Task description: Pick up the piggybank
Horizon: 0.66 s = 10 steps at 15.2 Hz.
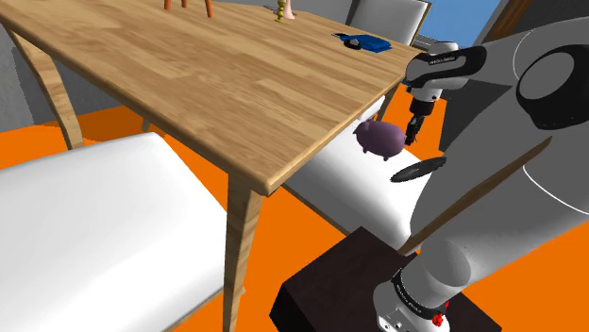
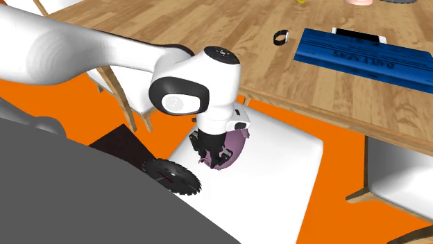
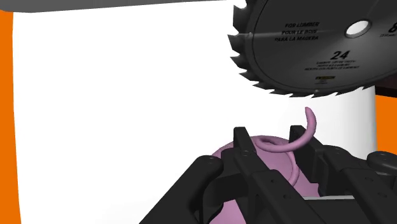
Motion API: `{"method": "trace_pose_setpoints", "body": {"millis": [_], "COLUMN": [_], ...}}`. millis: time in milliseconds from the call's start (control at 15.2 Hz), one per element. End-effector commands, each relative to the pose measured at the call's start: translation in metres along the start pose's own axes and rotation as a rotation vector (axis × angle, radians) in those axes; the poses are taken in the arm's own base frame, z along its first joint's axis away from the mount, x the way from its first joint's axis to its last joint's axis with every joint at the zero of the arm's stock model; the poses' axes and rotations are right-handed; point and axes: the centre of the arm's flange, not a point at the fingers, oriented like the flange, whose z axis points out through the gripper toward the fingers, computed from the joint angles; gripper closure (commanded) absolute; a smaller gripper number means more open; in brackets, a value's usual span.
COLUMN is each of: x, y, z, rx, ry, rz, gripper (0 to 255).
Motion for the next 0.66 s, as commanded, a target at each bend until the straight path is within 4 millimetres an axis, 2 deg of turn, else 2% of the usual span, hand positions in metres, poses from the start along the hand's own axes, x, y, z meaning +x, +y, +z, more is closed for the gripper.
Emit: {"method": "trace_pose_setpoints", "body": {"millis": [0, 462, 594], "x": [-0.004, -0.011, -0.011], "y": [0.0, 0.0, 0.0], "z": [-0.011, -0.047, -0.048], "rx": [-0.001, -0.001, -0.001], "ry": [0.001, 0.001, 0.001], "rz": [0.001, 0.001, 0.001], "gripper": [255, 255, 255]}}
